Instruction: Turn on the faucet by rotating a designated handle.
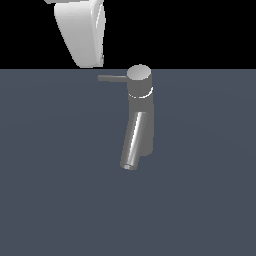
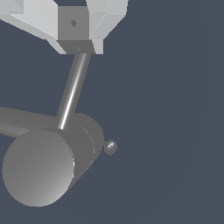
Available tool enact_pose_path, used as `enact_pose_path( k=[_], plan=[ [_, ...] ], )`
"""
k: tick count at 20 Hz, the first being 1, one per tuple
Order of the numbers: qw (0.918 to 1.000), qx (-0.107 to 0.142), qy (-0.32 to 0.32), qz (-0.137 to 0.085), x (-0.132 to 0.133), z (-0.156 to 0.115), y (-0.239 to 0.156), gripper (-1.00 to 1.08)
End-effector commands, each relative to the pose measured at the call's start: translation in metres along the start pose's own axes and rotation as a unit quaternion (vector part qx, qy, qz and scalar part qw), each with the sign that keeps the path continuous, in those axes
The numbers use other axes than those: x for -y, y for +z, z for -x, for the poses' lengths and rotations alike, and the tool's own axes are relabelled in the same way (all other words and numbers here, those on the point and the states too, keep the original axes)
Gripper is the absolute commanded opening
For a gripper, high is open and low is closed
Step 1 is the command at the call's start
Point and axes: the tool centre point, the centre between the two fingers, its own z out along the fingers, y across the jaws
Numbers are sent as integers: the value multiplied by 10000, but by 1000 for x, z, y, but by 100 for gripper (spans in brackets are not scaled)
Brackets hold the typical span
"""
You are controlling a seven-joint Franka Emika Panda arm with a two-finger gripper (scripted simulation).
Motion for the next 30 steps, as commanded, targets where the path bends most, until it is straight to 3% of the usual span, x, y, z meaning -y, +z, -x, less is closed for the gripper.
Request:
enact_pose_path(
  k=[1,14,30],
  plan=[
    [9997,-62,217,-55,5,-2,7,-100],
    [9943,-331,985,-229,24,-14,32,-100],
    [9916,-420,1189,-272,28,-18,38,-100]
  ],
)
